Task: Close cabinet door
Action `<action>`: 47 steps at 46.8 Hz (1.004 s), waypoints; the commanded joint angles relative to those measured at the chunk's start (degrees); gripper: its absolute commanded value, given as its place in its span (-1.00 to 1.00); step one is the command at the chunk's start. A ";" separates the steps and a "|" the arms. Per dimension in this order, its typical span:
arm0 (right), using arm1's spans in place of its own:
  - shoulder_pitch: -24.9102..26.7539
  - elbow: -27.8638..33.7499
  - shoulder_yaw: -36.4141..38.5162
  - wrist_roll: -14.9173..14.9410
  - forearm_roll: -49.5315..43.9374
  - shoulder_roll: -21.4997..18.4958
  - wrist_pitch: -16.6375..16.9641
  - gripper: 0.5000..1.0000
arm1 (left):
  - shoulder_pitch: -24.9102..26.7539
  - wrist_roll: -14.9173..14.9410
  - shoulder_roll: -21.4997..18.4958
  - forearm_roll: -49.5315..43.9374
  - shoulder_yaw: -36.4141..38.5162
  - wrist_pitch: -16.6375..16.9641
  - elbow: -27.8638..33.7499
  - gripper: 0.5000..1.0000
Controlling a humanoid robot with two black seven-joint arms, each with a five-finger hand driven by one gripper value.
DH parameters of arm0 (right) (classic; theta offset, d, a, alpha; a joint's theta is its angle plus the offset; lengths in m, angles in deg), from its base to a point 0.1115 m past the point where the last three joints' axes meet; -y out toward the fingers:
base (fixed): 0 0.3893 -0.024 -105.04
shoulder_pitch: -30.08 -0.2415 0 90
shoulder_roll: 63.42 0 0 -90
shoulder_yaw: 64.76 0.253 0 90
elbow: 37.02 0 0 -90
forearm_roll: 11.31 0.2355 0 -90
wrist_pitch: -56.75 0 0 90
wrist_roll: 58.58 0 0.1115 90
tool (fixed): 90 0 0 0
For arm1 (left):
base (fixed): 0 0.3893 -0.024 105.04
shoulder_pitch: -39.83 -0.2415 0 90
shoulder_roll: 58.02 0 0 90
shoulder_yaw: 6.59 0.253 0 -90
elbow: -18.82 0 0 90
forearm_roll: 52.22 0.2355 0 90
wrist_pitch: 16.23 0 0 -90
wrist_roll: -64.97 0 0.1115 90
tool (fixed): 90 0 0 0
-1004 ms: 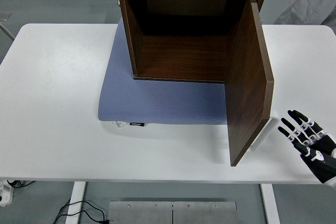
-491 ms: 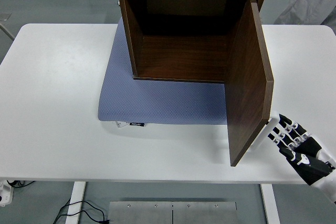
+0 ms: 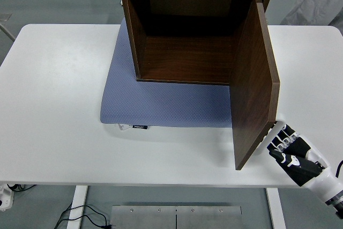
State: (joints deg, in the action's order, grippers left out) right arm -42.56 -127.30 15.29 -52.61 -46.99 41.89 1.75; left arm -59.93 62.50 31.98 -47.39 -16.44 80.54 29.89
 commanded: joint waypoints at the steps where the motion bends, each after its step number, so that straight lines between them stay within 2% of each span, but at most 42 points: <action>1: -0.74 0.01 -0.59 0.00 0.00 -0.19 0.00 1.00 | 0.00 0.01 0.00 0.00 0.00 0.00 0.00 1.00; 26: -4.87 0.89 -4.55 -0.88 0.00 -1.77 0.00 1.00 | 0.00 0.01 0.00 0.00 0.00 0.00 0.00 1.00; 47: -11.20 6.25 -6.83 -1.23 0.00 -3.97 0.00 1.00 | 0.00 0.01 0.00 0.00 0.00 0.00 0.00 1.00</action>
State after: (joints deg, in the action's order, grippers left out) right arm -52.97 -121.71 8.57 -53.84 -47.07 38.02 1.75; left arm -59.93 62.52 31.98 -47.35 -16.44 80.53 29.89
